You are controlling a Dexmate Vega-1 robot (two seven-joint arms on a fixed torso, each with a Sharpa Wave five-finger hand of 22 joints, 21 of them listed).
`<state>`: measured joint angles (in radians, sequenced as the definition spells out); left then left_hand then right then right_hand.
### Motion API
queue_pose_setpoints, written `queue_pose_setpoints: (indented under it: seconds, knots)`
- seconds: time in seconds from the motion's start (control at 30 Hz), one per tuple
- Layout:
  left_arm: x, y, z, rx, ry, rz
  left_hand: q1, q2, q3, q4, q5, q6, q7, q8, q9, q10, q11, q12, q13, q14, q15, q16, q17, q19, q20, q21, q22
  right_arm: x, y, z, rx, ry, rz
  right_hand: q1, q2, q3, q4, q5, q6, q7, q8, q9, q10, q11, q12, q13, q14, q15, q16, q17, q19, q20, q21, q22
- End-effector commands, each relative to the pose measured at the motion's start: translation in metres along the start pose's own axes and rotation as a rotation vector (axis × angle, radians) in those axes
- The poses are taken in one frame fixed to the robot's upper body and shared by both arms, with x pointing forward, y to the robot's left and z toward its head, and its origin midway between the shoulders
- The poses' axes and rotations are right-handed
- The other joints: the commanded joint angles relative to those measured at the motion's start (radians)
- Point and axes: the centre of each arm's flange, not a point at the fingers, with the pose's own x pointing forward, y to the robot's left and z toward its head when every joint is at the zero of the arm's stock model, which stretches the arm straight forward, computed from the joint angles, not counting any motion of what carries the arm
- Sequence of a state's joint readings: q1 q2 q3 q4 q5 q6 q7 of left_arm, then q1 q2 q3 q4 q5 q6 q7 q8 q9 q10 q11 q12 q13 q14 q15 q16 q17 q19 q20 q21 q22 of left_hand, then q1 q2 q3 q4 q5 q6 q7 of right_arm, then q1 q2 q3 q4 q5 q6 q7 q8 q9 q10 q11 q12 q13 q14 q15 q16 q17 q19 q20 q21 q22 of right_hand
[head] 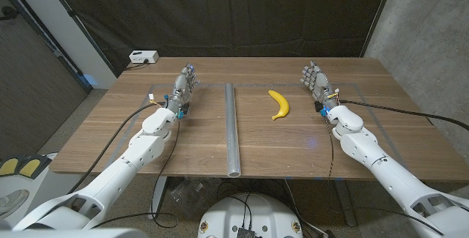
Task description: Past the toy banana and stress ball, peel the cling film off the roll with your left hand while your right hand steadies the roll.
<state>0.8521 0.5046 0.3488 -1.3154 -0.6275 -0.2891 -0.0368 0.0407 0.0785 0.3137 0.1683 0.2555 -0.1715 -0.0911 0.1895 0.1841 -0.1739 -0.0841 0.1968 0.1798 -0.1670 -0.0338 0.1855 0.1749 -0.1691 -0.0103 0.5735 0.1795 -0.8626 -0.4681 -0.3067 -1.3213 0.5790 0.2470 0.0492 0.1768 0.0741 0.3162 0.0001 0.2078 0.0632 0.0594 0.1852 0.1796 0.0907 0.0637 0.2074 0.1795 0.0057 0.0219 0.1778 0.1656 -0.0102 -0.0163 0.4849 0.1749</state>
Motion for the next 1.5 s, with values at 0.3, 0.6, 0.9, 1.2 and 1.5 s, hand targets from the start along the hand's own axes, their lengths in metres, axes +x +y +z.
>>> queue_pose_setpoints:
  seconds: [0.3,0.6,0.9,1.2,1.5]
  knots:
    - [-0.001,0.000,-0.002,-0.006,-0.001,-0.017,0.121,0.034,0.124,-0.035,-0.046,-0.021,0.001,0.065,0.033,-0.001,0.048,0.036,0.029,-0.001,0.080,0.015,0.024,-0.029,0.116,-0.006,0.011,-0.003,0.006,0.006,-0.070,0.004,-0.022,0.164,0.005,0.083,-0.142,-0.009,0.044,0.005,0.013,0.011,0.103,0.016,0.040,0.027,0.151,0.019,0.015,0.023,0.081,0.025,0.008,0.023]
    - [0.000,0.002,-0.003,-0.011,0.004,-0.020,0.096,0.009,0.101,-0.023,-0.049,-0.052,-0.011,0.049,0.031,-0.011,0.064,0.030,0.030,-0.010,0.065,0.013,0.026,-0.030,0.113,-0.009,0.012,-0.002,0.015,0.015,-0.130,0.013,-0.005,0.151,-0.009,0.071,-0.138,-0.015,0.031,0.001,0.009,0.011,0.080,0.012,0.030,0.026,0.127,0.025,0.008,0.023,0.071,0.022,0.001,0.022]
    - [0.003,0.001,-0.007,-0.012,0.018,-0.030,0.081,0.002,0.089,-0.018,-0.046,-0.054,-0.013,0.046,0.029,-0.006,0.088,0.031,0.030,0.007,0.095,0.020,0.027,-0.029,0.123,-0.011,0.013,0.001,0.031,0.039,-0.292,0.021,0.019,0.154,-0.007,0.069,-0.140,-0.015,0.055,-0.008,0.018,0.011,0.094,0.031,0.034,0.025,0.130,0.033,0.011,0.021,0.072,0.025,-0.001,0.022]
    - [0.007,0.002,-0.008,-0.015,0.024,-0.041,0.074,0.000,0.084,-0.016,-0.044,-0.053,-0.015,0.044,0.028,0.001,0.095,0.033,0.031,0.030,0.102,0.028,0.028,-0.023,0.136,-0.010,0.013,0.003,0.047,0.058,-0.477,-0.016,0.013,0.168,-0.001,0.072,-0.147,-0.014,0.116,-0.028,0.036,0.011,0.136,0.028,0.048,0.022,0.169,0.019,0.023,0.017,0.100,0.023,0.006,0.021]
    - [0.010,0.002,-0.008,-0.017,0.029,-0.048,0.070,-0.002,0.080,-0.016,-0.042,-0.053,-0.016,0.043,0.027,0.009,0.099,0.035,0.031,0.038,0.105,0.030,0.029,-0.016,0.138,-0.009,0.014,0.007,0.065,0.072,-0.619,-0.041,0.031,0.188,0.002,0.079,-0.156,-0.014,0.157,-0.034,0.044,0.010,0.168,0.027,0.058,0.021,0.199,0.014,0.027,0.014,0.126,0.019,0.012,0.021]
